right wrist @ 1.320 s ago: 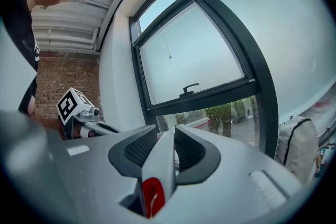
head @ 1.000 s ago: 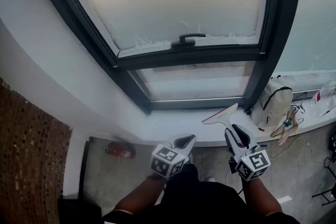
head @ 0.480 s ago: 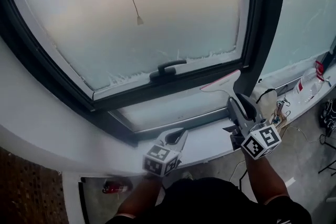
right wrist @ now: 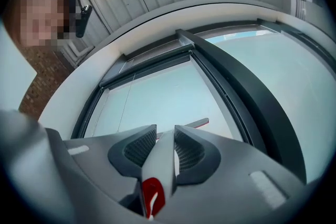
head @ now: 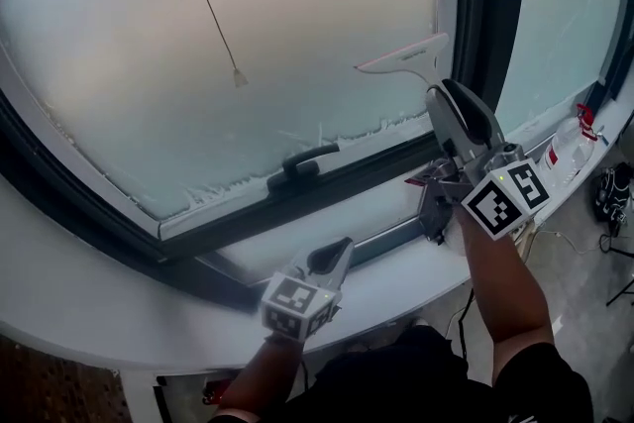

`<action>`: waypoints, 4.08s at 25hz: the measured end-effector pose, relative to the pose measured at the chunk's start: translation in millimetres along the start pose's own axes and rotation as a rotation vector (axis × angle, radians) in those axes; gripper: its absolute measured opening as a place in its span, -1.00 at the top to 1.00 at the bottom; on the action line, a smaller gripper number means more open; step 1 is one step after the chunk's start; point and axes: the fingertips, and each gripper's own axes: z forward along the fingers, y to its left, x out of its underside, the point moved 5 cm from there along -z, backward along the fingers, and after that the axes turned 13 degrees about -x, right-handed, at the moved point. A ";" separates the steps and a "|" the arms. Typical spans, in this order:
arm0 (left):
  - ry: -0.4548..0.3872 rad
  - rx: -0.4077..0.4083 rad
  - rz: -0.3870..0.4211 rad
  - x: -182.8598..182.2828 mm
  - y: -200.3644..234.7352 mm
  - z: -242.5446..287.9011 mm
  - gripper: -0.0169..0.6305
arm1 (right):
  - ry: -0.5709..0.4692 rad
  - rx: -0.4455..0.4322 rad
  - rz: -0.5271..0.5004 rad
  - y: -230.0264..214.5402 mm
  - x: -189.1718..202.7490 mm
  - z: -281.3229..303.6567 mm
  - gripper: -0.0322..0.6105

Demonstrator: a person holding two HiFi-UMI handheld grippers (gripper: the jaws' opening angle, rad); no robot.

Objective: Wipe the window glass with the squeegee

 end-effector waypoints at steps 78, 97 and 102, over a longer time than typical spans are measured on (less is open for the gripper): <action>0.085 -0.092 -0.087 3.4 4.3 70.6 0.95 | 0.271 0.210 0.291 -111.4 211.6 -63.8 0.49; 0.079 -0.106 -0.103 10.1 10.5 61.5 0.95 | 0.285 0.205 0.268 -100.8 206.5 -64.0 0.49; 0.097 -0.130 -0.117 16.3 18.5 51.6 0.95 | 0.159 0.134 0.226 -67.0 151.0 -35.3 0.49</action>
